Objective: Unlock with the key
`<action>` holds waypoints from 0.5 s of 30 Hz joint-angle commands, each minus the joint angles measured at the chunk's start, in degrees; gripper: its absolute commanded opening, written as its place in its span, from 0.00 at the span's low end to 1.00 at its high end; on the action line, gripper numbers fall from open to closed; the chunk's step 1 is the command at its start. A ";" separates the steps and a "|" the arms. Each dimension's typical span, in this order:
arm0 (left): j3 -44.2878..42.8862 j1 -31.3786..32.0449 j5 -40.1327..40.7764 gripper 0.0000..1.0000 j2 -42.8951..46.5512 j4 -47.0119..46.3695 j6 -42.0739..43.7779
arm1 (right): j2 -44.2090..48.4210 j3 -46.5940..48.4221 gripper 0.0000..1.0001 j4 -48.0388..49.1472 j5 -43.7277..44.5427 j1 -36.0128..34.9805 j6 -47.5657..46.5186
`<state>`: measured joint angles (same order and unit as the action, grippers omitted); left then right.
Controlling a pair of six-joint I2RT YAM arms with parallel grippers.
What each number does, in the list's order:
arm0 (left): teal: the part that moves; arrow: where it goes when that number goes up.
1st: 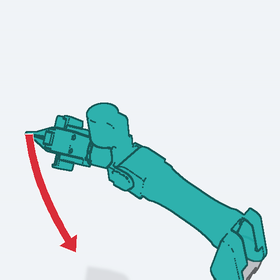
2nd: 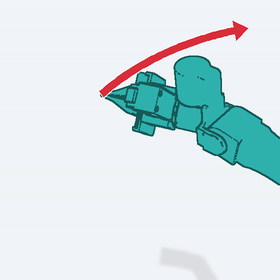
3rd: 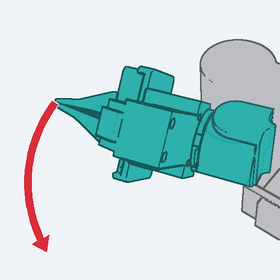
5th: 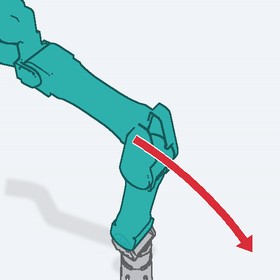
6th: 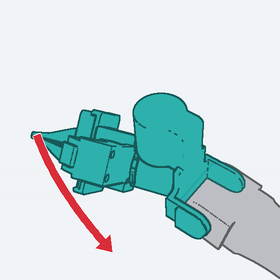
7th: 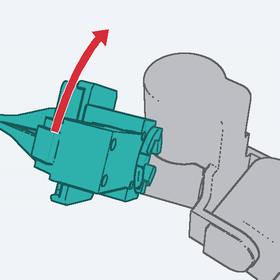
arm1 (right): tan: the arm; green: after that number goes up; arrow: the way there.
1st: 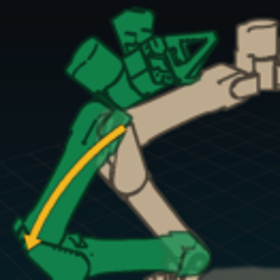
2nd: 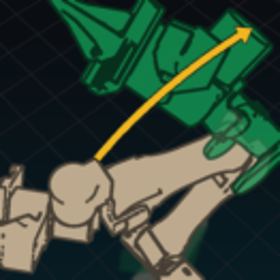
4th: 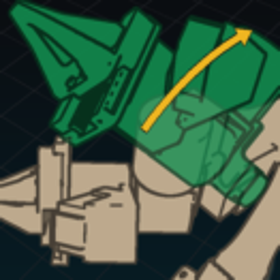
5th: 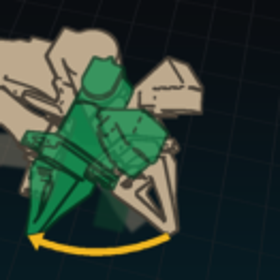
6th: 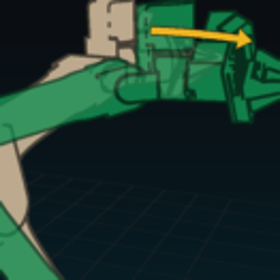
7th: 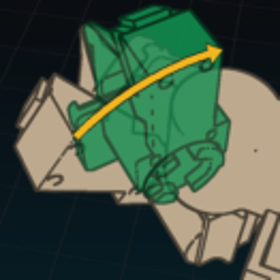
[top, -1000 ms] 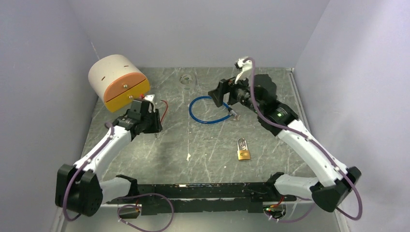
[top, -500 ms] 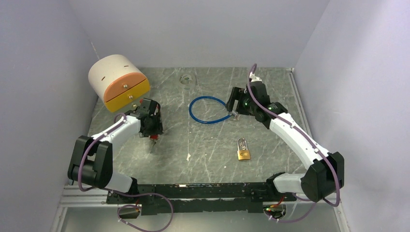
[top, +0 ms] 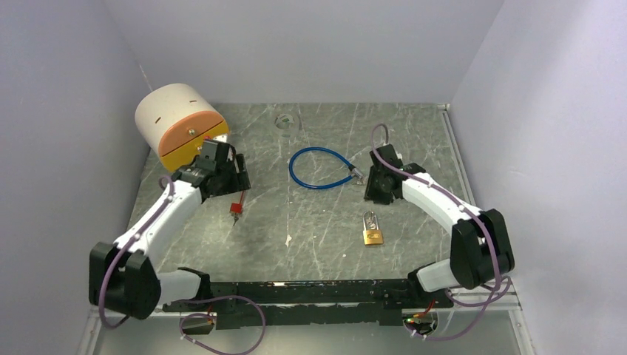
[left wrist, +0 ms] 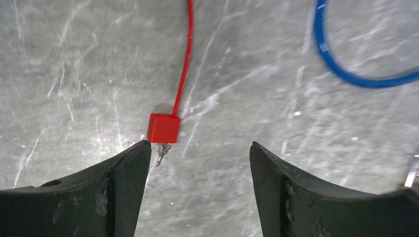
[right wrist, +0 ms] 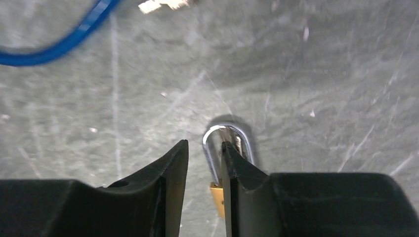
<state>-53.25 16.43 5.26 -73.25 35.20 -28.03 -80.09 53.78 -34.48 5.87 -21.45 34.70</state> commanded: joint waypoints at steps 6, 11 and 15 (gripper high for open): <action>1.22 -0.17 -9.84 0.73 10.90 -6.25 -2.95 | -5.84 -4.80 0.35 0.60 -1.42 0.18 1.42; 5.94 -0.17 -12.96 0.71 13.65 -12.94 -5.14 | -8.51 -4.84 0.31 2.13 -1.64 0.18 0.30; 6.67 -0.15 -13.79 0.70 14.03 -15.29 -4.71 | -11.48 -4.61 0.19 1.82 -1.85 0.17 0.19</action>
<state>-46.76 16.40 -5.69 -60.47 25.85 -31.83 -89.38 48.82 -34.04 4.43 -21.45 34.89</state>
